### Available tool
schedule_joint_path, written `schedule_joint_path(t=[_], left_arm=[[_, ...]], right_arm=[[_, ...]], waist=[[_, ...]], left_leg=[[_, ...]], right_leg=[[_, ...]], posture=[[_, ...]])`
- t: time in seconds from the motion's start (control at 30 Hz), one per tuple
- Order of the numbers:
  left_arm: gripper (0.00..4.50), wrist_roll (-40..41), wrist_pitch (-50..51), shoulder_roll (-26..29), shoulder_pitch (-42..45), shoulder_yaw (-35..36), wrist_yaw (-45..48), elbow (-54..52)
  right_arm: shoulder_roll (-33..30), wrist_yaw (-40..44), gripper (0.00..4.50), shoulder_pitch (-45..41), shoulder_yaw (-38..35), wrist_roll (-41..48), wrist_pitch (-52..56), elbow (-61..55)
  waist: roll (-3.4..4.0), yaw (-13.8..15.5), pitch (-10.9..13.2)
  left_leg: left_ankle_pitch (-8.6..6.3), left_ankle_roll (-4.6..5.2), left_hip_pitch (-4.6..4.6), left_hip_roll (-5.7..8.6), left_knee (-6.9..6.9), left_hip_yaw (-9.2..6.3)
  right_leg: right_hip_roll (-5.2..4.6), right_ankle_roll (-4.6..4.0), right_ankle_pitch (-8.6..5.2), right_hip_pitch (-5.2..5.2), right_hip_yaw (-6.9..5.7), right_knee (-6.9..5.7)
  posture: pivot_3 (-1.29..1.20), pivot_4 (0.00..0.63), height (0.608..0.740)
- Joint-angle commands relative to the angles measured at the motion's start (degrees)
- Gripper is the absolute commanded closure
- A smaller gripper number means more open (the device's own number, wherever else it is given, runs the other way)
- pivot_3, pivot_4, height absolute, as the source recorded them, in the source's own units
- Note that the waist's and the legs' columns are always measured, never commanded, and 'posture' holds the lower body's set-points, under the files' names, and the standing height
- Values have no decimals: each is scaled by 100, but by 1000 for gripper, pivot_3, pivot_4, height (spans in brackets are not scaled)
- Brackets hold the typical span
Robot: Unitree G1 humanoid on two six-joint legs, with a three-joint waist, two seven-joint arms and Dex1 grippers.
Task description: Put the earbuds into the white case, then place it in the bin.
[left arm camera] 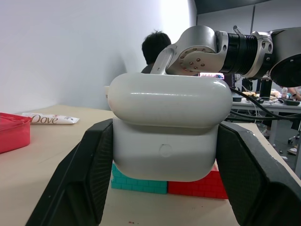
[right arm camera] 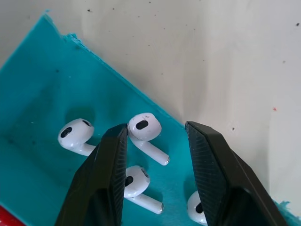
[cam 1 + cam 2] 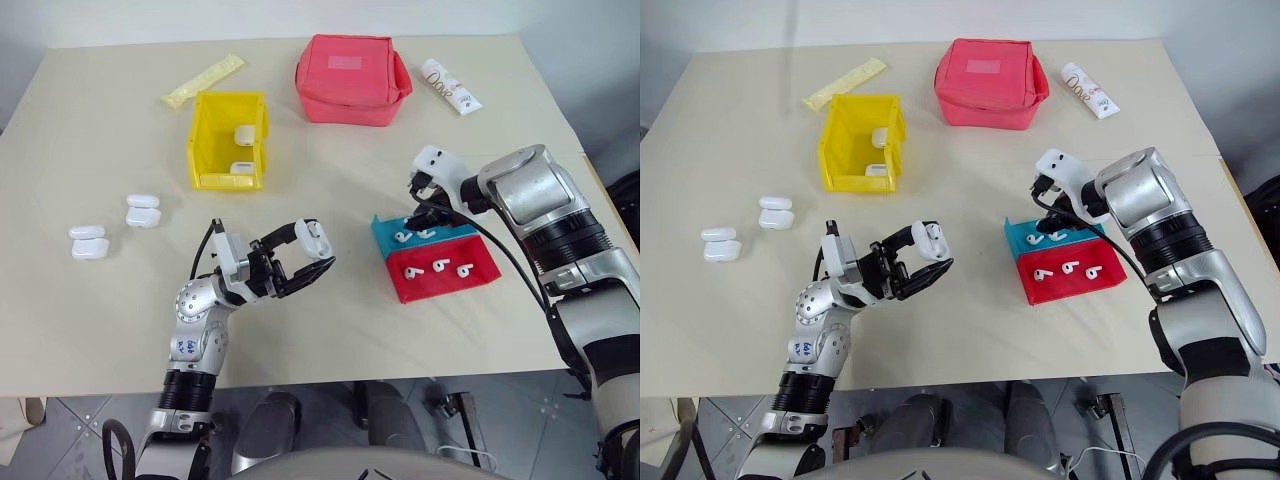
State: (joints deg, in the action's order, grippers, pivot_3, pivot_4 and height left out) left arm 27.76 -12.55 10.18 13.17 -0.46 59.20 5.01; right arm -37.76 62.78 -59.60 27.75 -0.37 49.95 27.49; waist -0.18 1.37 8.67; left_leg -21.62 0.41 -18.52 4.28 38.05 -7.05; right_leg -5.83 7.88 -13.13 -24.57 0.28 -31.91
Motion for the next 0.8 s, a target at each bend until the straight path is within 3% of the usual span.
schedule_joint_path(t=[0.03, 0.07, 0.17, 0.27, 0.53, 0.63, 0.8], left_arm=[[1676, 64, -21, 42, -14, 16, -28, -226], [1676, 66, -23, 47, -12, 20, -25, -220], [1676, 63, -27, 50, 7, 22, -34, -207], [1676, 56, -38, 61, 62, 33, -16, -124], [1676, 51, -88, 46, 371, 42, 122, 291], [1676, 70, -118, 13, 598, 41, 233, 538], [1676, 127, -117, -90, 1054, -18, 677, 1113]], right_arm=[[35, 19, 2485, -58, -151, -45, 3, 19], [57, 14, 2485, -50, -171, -38, 28, 21], [62, 10, 3062, -5, -171, -66, 25, -5], [38, 27, 4007, 41, -233, -39, -5, -107], [-122, -119, 4019, 173, -713, 98, -126, -581], [-186, -188, 4019, 353, -1331, 438, -174, -1174], [-239, -124, 4019, 1341, -2855, 1617, -179, -3032]], waist=[[0, 1, 0], [0, 1, 0], [0, 1, 0], [0, 2, 0], [0, 8, 0], [1, 6, 0], [-2, 35, -1]], left_leg=[[0, 0, 0, 0, 0, 0], [0, 0, 0, 0, 0, 0], [0, 0, 0, 0, 0, 0], [0, 0, -1, 0, 0, 0], [0, 0, -2, 2, 1, 0], [0, 0, -2, 2, 0, -1], [0, 0, -11, 2, 6, -12]], right_leg=[[0, 0, 0, 0, 0, 0], [0, 0, 0, 0, 0, 0], [0, 0, 0, 0, 0, 0], [0, 0, 0, 0, 0, 0], [-1, 0, 0, 0, 0, 0], [0, 0, 0, -3, -1, -1], [-1, 3, 1, 0, -12, 5]], posture=[[0, 150, 740], [0, 150, 740], [0, 150, 740], [0, 150, 740], [0, 150, 740], [0, 150, 740], [0, 150, 740]])
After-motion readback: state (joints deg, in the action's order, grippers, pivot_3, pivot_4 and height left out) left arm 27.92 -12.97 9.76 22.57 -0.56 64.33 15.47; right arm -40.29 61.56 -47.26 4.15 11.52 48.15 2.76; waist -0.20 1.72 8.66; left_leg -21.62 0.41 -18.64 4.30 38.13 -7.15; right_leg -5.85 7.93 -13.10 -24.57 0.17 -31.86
